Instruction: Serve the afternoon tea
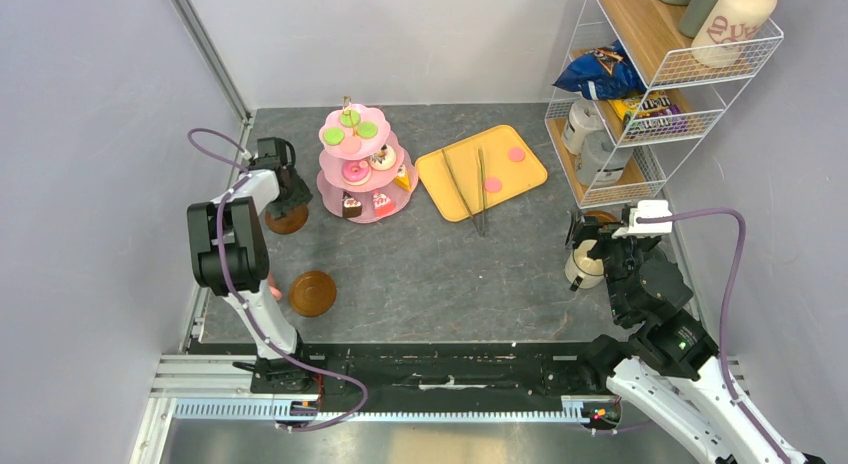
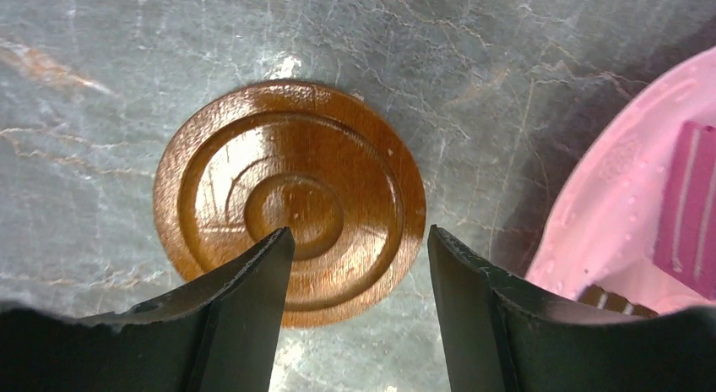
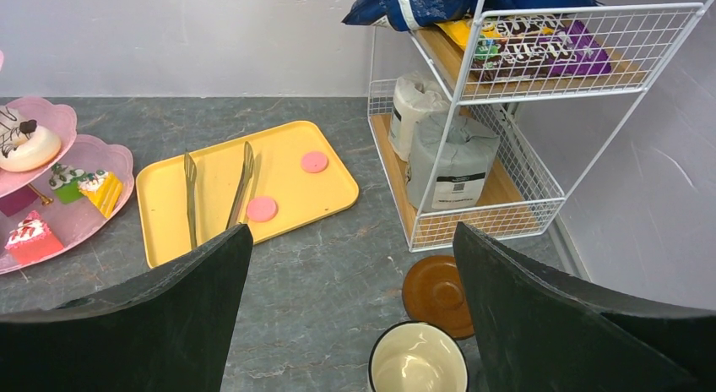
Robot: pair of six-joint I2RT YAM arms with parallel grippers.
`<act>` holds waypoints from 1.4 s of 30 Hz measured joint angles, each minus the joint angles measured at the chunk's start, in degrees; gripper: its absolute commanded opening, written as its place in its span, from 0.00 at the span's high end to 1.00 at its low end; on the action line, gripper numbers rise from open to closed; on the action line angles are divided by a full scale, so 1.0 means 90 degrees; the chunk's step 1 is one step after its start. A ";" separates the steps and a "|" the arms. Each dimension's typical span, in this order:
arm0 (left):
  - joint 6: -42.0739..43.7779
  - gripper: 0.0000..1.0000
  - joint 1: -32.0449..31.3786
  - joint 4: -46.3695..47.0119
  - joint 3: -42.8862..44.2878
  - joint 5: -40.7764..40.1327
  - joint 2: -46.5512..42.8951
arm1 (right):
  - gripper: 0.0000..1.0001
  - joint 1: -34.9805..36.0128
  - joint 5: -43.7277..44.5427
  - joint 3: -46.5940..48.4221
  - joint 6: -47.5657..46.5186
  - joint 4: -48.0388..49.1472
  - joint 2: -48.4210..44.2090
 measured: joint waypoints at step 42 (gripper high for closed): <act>0.0058 0.51 -0.0168 0.0051 -0.0532 0.0330 -0.0194 | 0.01 0.0041 0.0022 -0.0024 -0.0005 0.0085 -0.0061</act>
